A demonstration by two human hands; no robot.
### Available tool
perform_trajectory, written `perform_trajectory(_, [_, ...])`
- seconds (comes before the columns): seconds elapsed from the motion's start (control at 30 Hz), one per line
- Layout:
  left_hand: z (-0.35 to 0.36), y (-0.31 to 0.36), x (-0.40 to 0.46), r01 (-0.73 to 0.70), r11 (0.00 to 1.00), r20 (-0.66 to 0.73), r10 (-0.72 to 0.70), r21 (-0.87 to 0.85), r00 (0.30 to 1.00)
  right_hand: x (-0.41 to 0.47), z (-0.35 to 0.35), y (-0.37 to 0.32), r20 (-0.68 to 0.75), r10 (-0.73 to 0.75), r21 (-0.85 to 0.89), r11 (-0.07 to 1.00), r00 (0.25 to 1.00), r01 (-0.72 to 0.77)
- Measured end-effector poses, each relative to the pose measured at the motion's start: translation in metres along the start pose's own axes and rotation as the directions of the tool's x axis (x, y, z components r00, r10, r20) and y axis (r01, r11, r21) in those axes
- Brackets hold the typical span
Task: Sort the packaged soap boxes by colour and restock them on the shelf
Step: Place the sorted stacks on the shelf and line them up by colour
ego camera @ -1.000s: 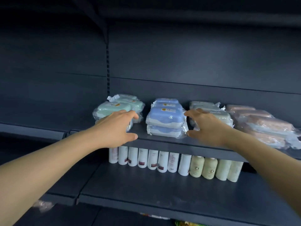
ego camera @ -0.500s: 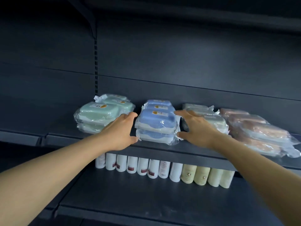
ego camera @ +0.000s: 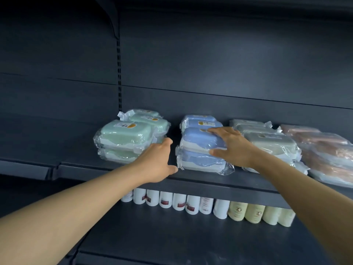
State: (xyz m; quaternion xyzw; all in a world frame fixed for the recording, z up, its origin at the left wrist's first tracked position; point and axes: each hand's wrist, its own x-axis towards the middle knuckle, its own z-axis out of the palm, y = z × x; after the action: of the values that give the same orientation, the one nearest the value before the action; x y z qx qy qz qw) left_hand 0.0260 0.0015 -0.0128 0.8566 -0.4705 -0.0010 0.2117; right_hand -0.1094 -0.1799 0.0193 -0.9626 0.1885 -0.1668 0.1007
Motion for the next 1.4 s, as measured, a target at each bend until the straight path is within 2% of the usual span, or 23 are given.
perform_trajectory(0.17, [0.010, -0.001, 0.023, -0.024, 1.000, 0.009, 0.024, -0.019, 1.000, 0.001, -0.002, -0.011, -0.010, 0.039, -0.041, 0.998, 0.999, -0.039])
perform_trajectory(0.37, [0.022, -0.010, 0.043, -0.059, 0.988, 0.083, 0.072, -0.145, 0.994, 0.017, -0.001, -0.016, 0.057, 0.159, -0.044, 0.987, 0.986, -0.156])
perform_trajectory(0.53, [0.026, -0.009, 0.044, -0.132, 0.984, -0.008, 0.132, -0.120, 0.991, 0.014, -0.002, -0.020, 0.008, 0.173, -0.065, 0.983, 0.985, -0.172])
perform_trajectory(0.63, [0.026, -0.009, 0.042, -0.135, 0.981, -0.059, 0.127, -0.142, 0.990, 0.004, -0.011, -0.026, -0.088, 0.154, -0.052, 0.986, 0.984, -0.159])
perform_trajectory(0.77, [0.024, -0.007, 0.030, -0.175, 0.983, -0.102, 0.169, -0.053, 0.980, -0.008, -0.027, -0.031, -0.198, 0.174, -0.107, 0.974, 0.965, -0.197])
perform_trajectory(0.97, [0.007, -0.011, 0.009, -0.192, 0.968, -0.153, 0.217, 0.160, 0.964, -0.031, -0.043, -0.027, -0.228, 0.247, -0.119, 0.953, 0.942, -0.278])
perform_trajectory(1.07, [0.001, -0.009, 0.006, -0.161, 0.983, -0.202, 0.176, 0.092, 0.963, -0.041, -0.047, -0.023, -0.219, 0.261, -0.107, 0.951, 0.940, -0.289])
perform_trajectory(1.13, [-0.002, -0.008, 0.004, -0.168, 0.985, -0.283, 0.173, 0.042, 0.943, -0.047, -0.047, -0.021, -0.212, 0.254, -0.103, 0.954, 0.944, -0.280])
perform_trajectory(1.2, [-0.003, -0.007, -0.003, -0.216, 0.967, -0.364, 0.252, 0.137, 0.897, -0.051, -0.047, -0.019, -0.205, 0.251, -0.114, 0.954, 0.946, -0.278])
perform_trajectory(1.23, [-0.001, -0.008, -0.008, -0.258, 0.938, -0.406, 0.333, 0.230, 0.851, -0.052, -0.048, -0.018, -0.202, 0.252, -0.117, 0.953, 0.946, -0.279])
perform_trajectory(1.27, [0.003, -0.008, -0.012, -0.283, 0.900, -0.400, 0.406, 0.333, 0.822, -0.053, -0.048, -0.018, -0.201, 0.252, -0.117, 0.953, 0.946, -0.279])
perform_trajectory(1.33, [0.006, -0.006, -0.023, -0.291, 0.827, -0.328, 0.477, 0.480, 0.815, -0.055, -0.048, -0.019, -0.205, 0.252, -0.108, 0.955, 0.946, -0.278])
perform_trajectory(1.4, [0.012, -0.003, -0.032, -0.308, 0.812, -0.311, 0.497, 0.496, 0.810, -0.056, -0.047, -0.020, -0.206, 0.252, -0.098, 0.956, 0.946, -0.276])
